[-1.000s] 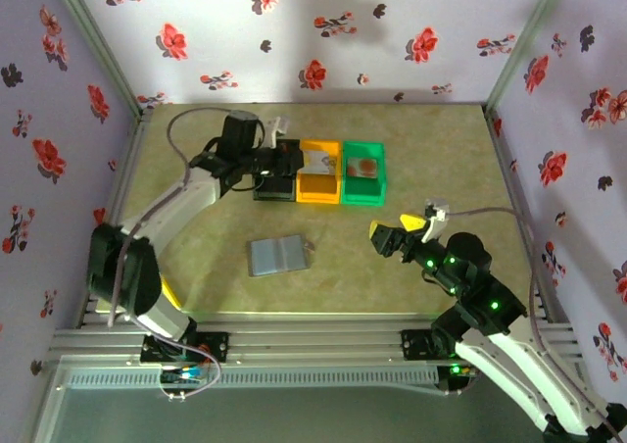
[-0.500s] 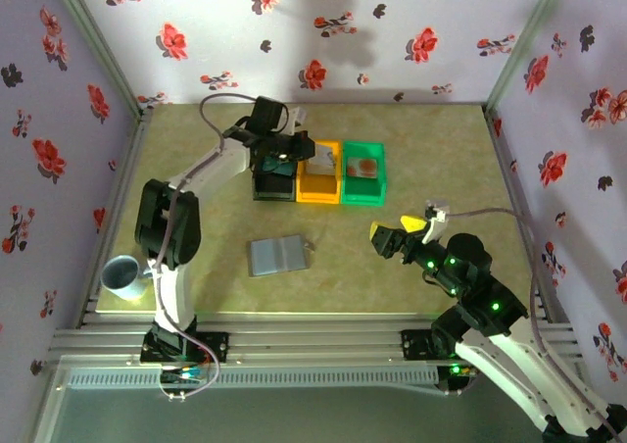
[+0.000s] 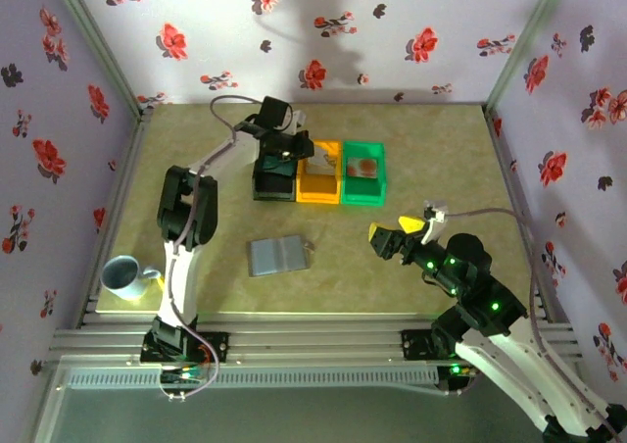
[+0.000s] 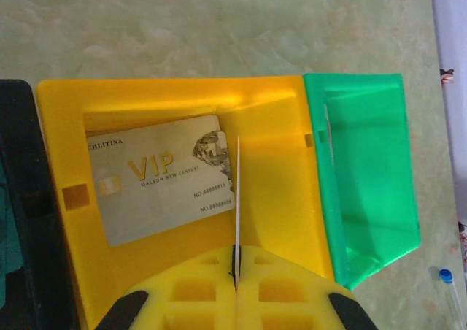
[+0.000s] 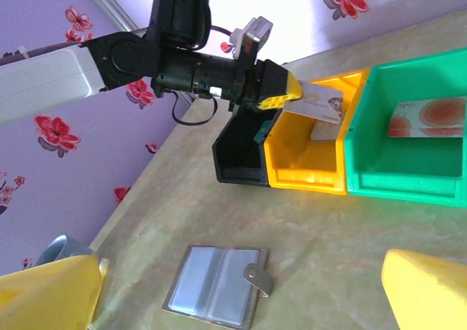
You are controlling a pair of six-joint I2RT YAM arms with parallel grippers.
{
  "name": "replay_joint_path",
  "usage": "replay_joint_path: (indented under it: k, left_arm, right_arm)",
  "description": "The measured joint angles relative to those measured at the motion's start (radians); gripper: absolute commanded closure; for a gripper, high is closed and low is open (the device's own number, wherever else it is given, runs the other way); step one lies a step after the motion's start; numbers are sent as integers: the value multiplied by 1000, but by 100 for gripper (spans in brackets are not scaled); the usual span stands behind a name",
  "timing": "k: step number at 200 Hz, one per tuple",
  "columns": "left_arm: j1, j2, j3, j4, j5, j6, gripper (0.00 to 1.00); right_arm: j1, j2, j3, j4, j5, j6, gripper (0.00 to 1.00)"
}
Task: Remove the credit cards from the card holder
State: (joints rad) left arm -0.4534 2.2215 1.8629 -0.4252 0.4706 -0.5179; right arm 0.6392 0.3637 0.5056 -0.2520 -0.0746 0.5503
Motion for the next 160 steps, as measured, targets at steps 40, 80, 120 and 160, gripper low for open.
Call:
replay_joint_path:
  k: [40, 80, 120, 160]
  left_arm:
    - [0, 62, 61, -18, 0, -7, 100]
    - [-5, 113, 124, -38, 2, -18, 100]
    - [-20, 146, 172, -59, 1, -26, 100]
    - [-26, 166, 187, -64, 0, -26, 100]
  right_arm:
    - [0, 2, -2, 7, -12, 0, 1]
    - [0, 7, -6, 22, -33, 0, 1]
    - [0, 12, -14, 23, -43, 1, 1]
    - [0, 12, -17, 24, -57, 3, 1]
